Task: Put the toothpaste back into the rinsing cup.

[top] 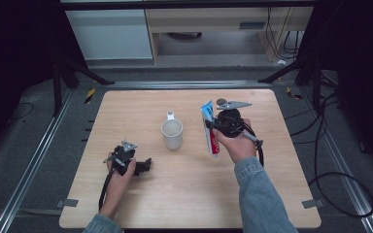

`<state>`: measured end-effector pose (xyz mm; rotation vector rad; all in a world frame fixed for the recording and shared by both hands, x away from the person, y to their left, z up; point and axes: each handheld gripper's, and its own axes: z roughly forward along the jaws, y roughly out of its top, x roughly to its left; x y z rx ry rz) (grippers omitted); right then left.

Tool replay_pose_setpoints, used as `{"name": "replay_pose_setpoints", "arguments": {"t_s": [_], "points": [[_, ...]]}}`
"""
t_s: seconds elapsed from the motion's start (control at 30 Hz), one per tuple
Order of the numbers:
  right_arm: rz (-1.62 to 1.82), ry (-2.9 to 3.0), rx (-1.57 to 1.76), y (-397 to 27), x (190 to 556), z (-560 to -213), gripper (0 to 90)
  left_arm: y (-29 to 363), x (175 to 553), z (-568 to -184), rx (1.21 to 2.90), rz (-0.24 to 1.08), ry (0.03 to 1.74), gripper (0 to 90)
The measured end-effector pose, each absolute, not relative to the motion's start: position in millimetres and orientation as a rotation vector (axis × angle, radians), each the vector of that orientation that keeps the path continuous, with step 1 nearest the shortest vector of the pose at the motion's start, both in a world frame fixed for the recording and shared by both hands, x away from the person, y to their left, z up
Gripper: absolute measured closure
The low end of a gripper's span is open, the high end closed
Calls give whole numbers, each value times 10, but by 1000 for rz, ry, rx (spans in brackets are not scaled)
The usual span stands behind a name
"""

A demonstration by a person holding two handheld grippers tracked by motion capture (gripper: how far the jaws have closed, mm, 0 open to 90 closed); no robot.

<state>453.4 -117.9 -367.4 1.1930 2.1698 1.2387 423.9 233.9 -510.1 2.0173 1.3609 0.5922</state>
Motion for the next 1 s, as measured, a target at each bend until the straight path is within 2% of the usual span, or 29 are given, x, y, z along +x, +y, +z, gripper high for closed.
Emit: {"name": "replay_pose_setpoints", "arguments": {"t_s": [0.27,0.7,1.0], "points": [[1347,2074,1156,-1039,4559,-3640,741,2348,4227,-5101,2021,592,1354,0],[1440,1955,1104,-734,4588,-3346,739,2359,4202,-5101,2022,588,1351,0],[1453,1888,1097,-683,4646,-3212,739,2351,4243,-5101,2025,589,1345,0]]}}
